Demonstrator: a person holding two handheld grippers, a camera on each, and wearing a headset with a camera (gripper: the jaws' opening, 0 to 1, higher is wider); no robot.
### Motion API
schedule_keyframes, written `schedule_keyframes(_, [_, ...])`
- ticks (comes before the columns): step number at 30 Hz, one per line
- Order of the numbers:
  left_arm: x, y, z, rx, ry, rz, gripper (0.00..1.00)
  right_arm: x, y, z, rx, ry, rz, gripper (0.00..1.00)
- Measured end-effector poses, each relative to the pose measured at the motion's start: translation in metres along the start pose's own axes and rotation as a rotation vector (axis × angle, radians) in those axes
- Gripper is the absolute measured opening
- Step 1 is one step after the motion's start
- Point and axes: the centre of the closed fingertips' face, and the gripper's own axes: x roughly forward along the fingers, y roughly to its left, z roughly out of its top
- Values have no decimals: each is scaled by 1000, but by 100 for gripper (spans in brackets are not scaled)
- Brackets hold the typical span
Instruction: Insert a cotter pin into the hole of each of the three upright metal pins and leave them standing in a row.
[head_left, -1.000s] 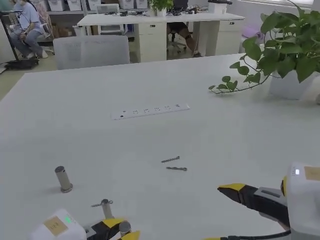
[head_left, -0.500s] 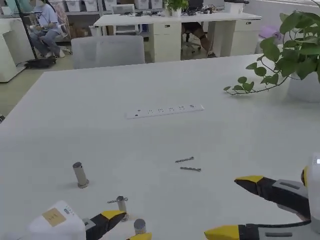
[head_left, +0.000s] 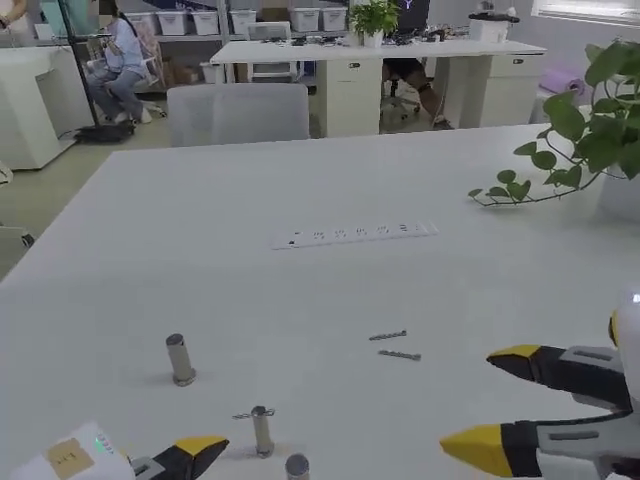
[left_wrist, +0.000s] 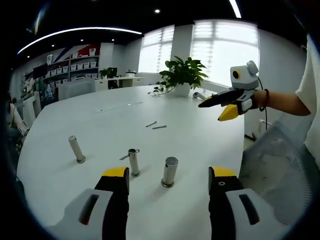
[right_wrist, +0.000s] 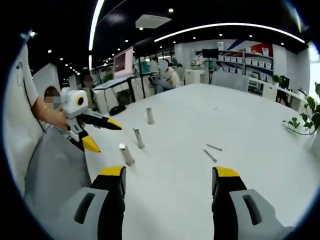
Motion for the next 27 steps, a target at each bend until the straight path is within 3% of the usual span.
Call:
schedule_keyframes(8, [-7,1,2,-8,-7,16,76,16,-11,-5,-33,66,34,66])
schedule_keyframes(20, [-17,7,-1,4,-3,44,87,40,-46,-6,-37,131,46,57])
schedule_keyframes(27, [-20,7,-3,-2,-6,44,95,54,-55,-8,-56,177,50,54])
